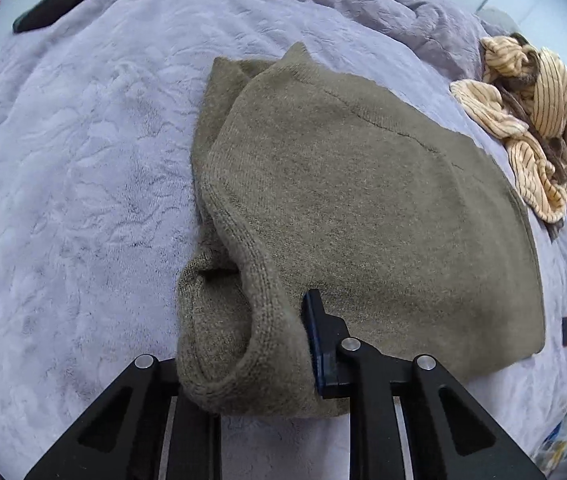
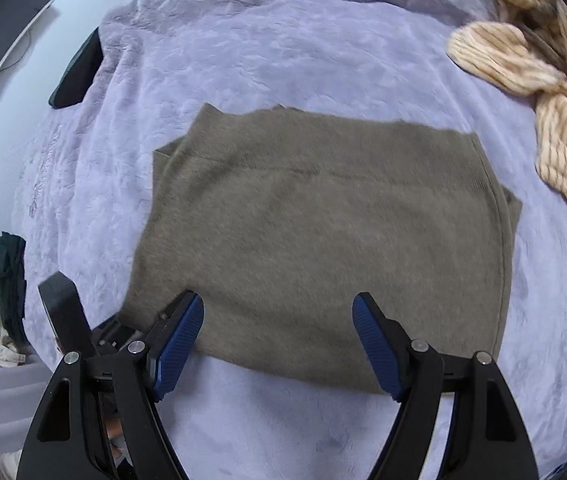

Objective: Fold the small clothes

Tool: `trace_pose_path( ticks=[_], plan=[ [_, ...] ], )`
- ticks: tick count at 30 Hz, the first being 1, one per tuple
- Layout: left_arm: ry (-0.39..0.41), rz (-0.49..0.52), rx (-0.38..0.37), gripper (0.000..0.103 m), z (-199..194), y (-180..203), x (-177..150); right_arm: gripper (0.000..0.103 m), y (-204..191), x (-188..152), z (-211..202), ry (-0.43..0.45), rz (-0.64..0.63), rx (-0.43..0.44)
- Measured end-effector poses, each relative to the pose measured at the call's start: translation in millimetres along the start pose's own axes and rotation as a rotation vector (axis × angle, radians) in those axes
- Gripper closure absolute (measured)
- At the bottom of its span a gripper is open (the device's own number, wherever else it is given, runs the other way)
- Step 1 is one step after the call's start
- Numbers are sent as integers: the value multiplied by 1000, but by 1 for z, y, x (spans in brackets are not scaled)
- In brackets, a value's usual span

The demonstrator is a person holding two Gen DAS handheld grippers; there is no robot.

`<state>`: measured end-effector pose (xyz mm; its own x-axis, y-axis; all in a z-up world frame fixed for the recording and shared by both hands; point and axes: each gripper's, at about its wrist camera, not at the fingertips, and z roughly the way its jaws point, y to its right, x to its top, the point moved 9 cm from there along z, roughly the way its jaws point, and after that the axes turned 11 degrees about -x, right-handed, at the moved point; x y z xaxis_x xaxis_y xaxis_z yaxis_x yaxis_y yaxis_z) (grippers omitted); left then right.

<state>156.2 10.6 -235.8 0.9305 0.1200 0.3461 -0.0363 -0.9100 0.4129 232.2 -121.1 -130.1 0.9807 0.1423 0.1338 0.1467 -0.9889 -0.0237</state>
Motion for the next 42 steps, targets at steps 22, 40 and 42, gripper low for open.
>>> trace_pose_path(
  ticks=[22, 40, 42],
  plan=[
    [122, 480, 192, 85, -5, 49, -4, 21, -187, 50, 130, -497, -437, -115],
    [133, 545, 129, 85, -15, 82, 7, 86, -140, 50, 109, -400, -309, -22],
    [144, 545, 105, 85, -21, 92, 12, 86, -127, 50, 95, -367, -267, 47]
  ],
)
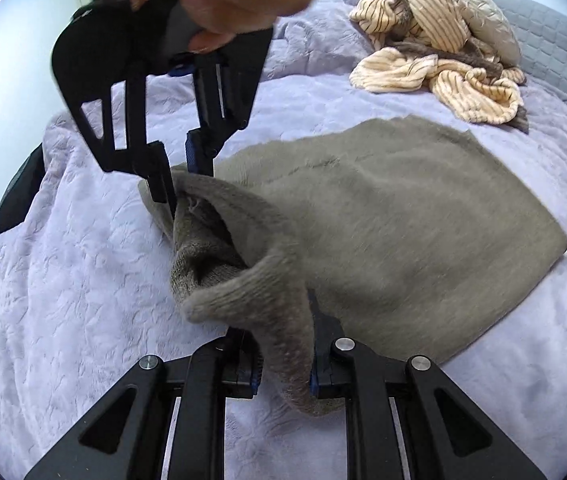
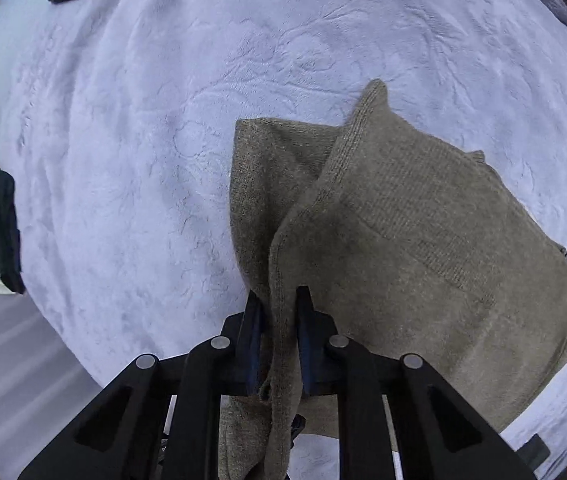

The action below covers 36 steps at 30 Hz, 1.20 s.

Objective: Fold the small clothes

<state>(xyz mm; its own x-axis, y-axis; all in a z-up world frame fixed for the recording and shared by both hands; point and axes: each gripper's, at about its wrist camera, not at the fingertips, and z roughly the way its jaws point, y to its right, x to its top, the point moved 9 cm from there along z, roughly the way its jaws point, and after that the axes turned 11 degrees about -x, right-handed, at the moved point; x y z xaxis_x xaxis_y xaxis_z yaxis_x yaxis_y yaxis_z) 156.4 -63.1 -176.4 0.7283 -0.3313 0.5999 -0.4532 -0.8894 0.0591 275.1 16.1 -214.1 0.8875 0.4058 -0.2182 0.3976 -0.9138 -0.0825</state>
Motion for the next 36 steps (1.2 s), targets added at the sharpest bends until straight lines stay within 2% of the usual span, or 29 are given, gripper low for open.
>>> trace_pose_path(
  ticks=[5, 6, 14, 17, 19, 21, 23, 24, 26, 27, 28, 30, 31, 36],
  plan=[
    [44, 35, -26, 85, -13, 18, 28, 86, 31, -6, -38, 98, 80, 118],
    [53, 46, -32, 85, -17, 24, 33, 86, 39, 3, -48, 118, 92, 136],
    [105, 128, -137, 85, -35, 85, 81, 94, 116, -23, -123, 327, 192, 295],
    [114, 186, -184, 85, -34, 119, 92, 94, 135, -41, -126, 331, 198, 330],
    [90, 182, -203, 85, -27, 133, 91, 93, 149, -52, -117, 330, 211, 296],
    [36, 133, -208, 85, -18, 135, 82, 90, 166, -61, -109, 316, 244, 321],
    [-2, 45, -186, 85, -15, 125, 70, 90, 176, -67, -98, 302, 272, 340],
    [-17, -8, -180, 85, -16, 117, 62, 87, 179, -70, -92, 296, 277, 342],
    [-49, -116, -172, 85, -17, 99, 45, 62, 179, -74, -77, 273, 274, 359],
    [-77, -180, -154, 85, -16, 86, 35, 37, 176, -75, -68, 257, 273, 367],
    [-96, -223, -139, 84, -15, 75, 25, 28, 174, -78, -61, 246, 272, 369],
    [-117, -327, -112, 53, -16, 50, 6, 28, 163, -84, -45, 214, 254, 375],
    [-116, -375, -106, 48, -17, 40, -3, 28, 155, -87, -39, 201, 244, 374],
    [-151, -522, -95, 48, -16, 6, -38, 28, 105, -99, -21, 167, 169, 421]
  ],
)
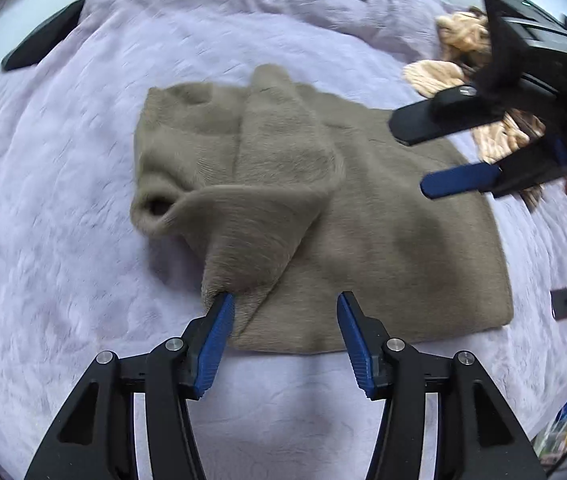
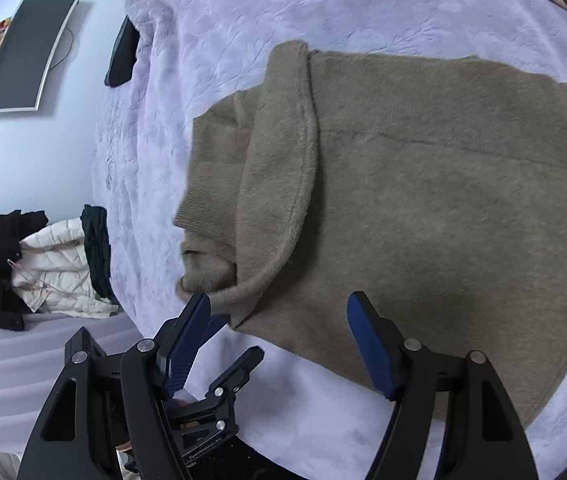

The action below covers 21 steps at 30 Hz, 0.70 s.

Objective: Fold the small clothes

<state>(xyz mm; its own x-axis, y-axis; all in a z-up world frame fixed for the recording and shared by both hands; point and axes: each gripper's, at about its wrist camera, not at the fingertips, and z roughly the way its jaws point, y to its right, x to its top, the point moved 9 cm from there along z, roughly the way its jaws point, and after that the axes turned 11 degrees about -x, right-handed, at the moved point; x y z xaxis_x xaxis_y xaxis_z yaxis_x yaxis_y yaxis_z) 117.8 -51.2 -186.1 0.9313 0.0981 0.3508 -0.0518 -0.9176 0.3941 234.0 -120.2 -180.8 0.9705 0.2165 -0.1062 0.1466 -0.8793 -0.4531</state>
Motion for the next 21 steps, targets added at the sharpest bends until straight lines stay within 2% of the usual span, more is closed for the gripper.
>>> trace_pose_path(
  ticks=[2, 5, 11, 14, 18, 21],
  plan=[
    [-2, -30, -3, 48, 1, -11, -2, 28, -14, -4, 14, -34, 9, 39],
    [-3, -75, -9, 48, -2, -23, -5, 28, -26, -3, 35, -66, 21, 33],
    [-15, -283, -108, 48, -10, -57, -23, 28, -50, 5, 51, -83, -9, 29],
    [-23, -317, -140, 48, -7, -65, -29, 28, -61, 9, 63, -100, -14, 30],
    [-22, -299, -156, 48, -1, -65, -25, 28, -87, 17, 82, -126, -1, 116],
    [-21, -341, -186, 48, 6, -67, -25, 28, -113, 19, 92, -163, -23, 191]
  ],
)
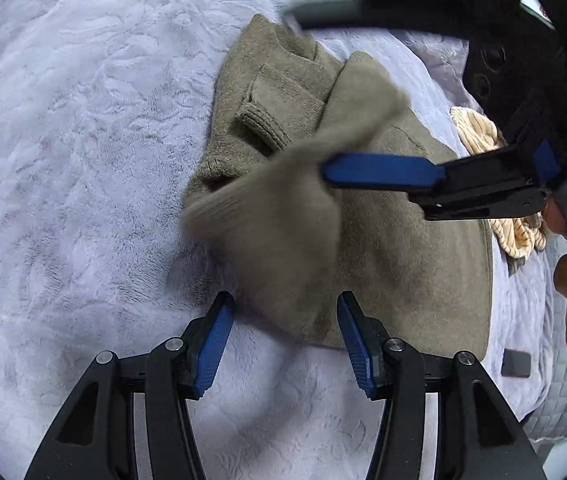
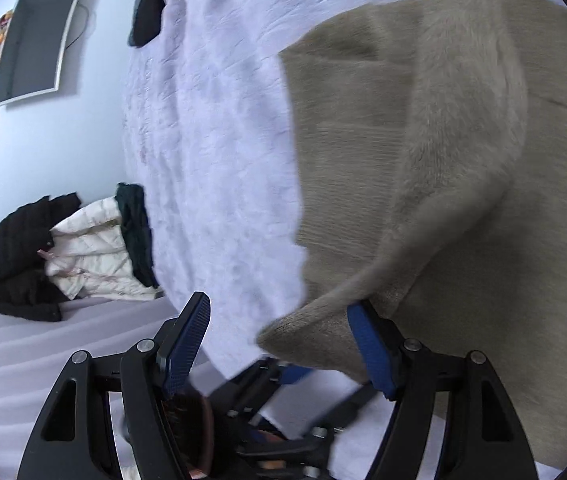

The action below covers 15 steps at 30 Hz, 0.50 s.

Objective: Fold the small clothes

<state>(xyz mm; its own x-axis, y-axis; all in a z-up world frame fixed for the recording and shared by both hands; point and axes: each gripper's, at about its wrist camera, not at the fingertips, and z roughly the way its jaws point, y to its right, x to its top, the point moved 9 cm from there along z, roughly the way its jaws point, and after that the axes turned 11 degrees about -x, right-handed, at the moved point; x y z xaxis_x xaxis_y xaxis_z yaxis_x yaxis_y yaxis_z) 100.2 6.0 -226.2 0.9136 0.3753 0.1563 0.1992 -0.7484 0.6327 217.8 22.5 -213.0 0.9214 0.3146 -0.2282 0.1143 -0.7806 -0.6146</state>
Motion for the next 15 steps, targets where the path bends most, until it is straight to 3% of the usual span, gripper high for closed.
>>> trace_pose_path(
  ticks=[2, 7, 11, 15],
  plan=[
    [0, -33, -21, 48, 4, -2, 2, 28, -10, 0, 7, -24, -9, 12],
    [11, -79, -73, 48, 16, 0, 17, 28, -15, -1, -8, 13, -88, -76],
    [38, -114, -114, 48, 20, 3, 29, 28, 8, 3, -35, 59, -128, -222],
    [54, -162, -124, 48, 24, 6, 38, 28, 32, 12, -55, 79, -97, -262]
  ],
)
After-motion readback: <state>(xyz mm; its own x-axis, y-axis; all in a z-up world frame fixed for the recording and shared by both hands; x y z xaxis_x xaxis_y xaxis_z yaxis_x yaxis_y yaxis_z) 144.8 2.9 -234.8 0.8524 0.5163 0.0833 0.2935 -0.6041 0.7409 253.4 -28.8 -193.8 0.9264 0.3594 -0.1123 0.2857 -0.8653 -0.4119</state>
